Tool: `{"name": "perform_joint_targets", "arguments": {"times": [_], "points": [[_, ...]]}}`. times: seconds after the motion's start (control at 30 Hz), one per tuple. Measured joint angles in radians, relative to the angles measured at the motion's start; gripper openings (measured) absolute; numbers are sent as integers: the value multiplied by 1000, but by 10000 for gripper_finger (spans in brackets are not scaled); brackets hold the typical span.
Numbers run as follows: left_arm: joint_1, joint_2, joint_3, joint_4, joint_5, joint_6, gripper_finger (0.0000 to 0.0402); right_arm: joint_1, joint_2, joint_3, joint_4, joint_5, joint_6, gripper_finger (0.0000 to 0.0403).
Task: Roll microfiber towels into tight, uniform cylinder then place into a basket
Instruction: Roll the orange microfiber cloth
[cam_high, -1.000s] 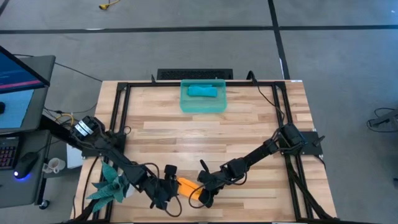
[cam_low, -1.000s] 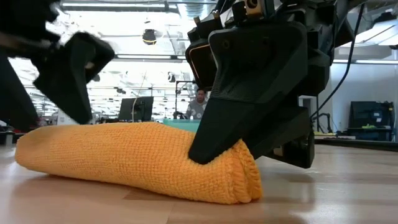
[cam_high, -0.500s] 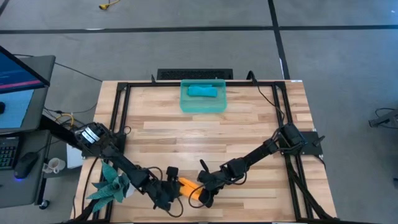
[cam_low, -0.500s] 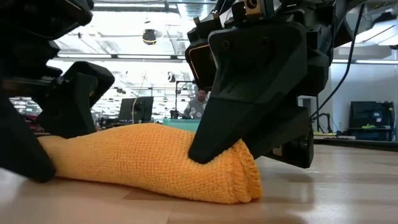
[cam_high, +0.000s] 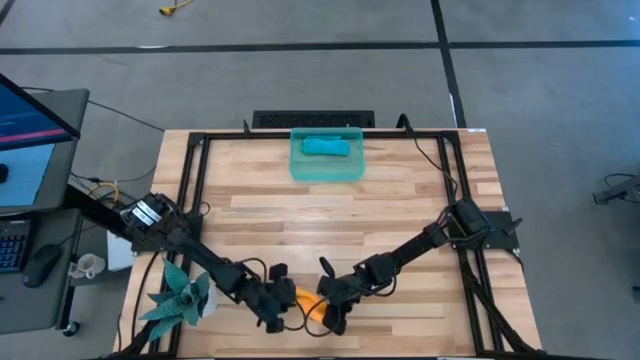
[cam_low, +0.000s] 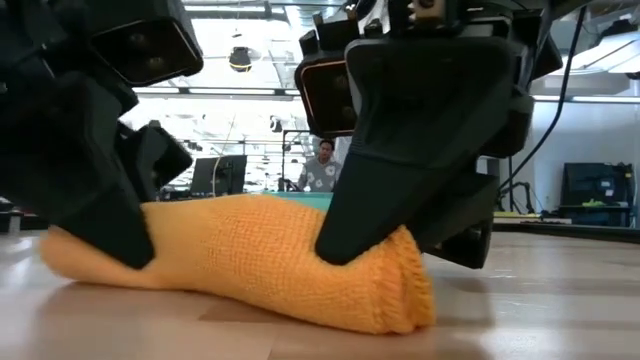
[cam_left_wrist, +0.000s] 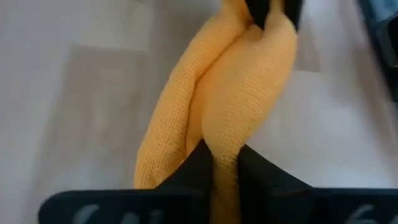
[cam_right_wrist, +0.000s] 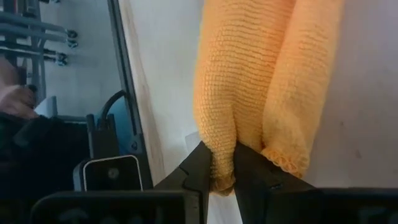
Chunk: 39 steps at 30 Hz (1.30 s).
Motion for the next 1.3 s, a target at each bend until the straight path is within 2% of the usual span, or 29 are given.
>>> {"name": "perform_joint_targets", "arguments": {"times": [0.13, 0.27, 0.37, 0.47, 0.63, 0.8, 0.9, 1.0, 1.13, 1.3], "points": [[22, -15, 0, 2, 150, -128, 26, 5, 1, 0, 16, -3, -17, 79], [55, -15, 0, 10, 273, -244, 52, 10, 2, -2, 42, 12, -85, 92], [76, -15, 0, 8, 321, -300, 55, 11, 2, -2, 48, 20, -118, 116], [93, -15, -1, 8, 351, -332, 42, 3, 2, -2, 54, 2, -134, 145], [107, -15, -1, 8, 379, -360, 31, -9, -11, -2, 42, -14, -162, 176], [113, -14, -2, 9, 387, -363, 44, -5, -61, -3, 1, 3, -200, 178], [113, -14, -2, 10, 387, -363, 41, 19, -117, -2, -40, 82, -235, 171], [113, -14, -2, 10, 386, -363, 37, 59, -157, -2, -78, 208, -297, 165], [113, -14, -2, 10, 383, -363, 40, 119, -167, -1, -14, 343, -388, 158], [113, -14, -4, 17, 377, -363, 43, 152, -98, -2, 139, 366, -420, 149]]}}
